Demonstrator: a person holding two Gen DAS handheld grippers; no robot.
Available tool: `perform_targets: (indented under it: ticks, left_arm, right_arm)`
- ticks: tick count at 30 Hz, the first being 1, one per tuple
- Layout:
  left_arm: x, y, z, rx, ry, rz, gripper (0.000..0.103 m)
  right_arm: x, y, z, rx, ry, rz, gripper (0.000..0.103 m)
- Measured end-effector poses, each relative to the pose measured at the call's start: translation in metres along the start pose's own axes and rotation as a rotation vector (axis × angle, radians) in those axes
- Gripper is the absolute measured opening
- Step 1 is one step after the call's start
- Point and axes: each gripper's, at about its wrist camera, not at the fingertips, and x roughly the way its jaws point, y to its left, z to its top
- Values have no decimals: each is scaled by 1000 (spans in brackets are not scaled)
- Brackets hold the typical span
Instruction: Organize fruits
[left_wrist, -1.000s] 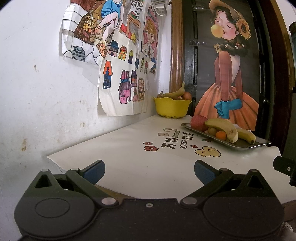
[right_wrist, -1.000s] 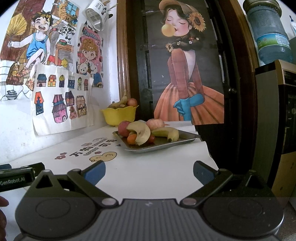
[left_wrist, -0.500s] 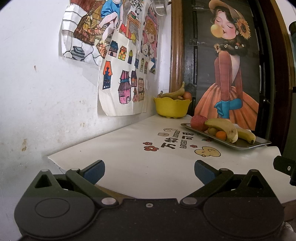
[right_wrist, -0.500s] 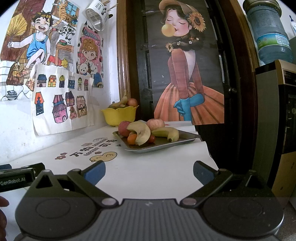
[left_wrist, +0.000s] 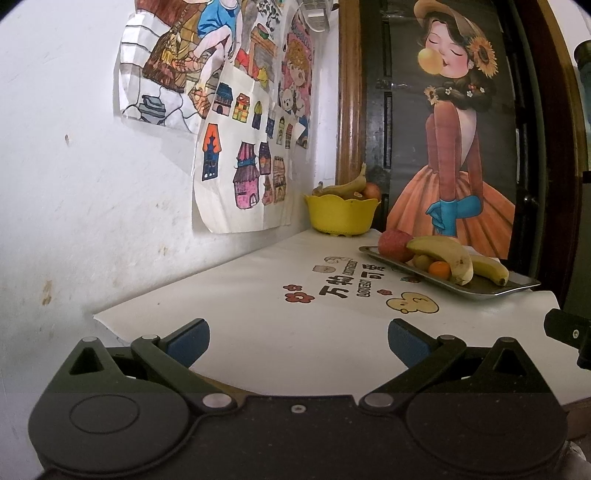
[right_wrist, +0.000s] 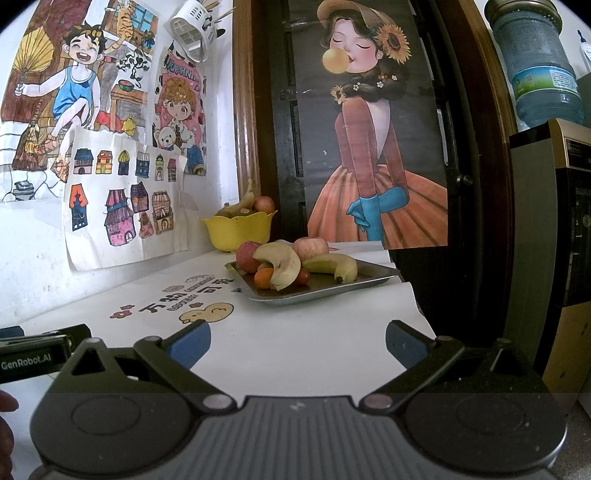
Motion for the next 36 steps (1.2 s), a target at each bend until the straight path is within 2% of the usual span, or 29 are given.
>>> perform_targets:
  ticks: [29, 36]
  left_arm:
    - [-1, 0, 1, 1, 0, -2, 102]
    - [-1, -2, 4, -5, 24, 12, 102]
  right_arm:
    - [0, 3, -1, 2, 1, -1, 103]
    - [0, 2, -1, 2, 2, -1, 103]
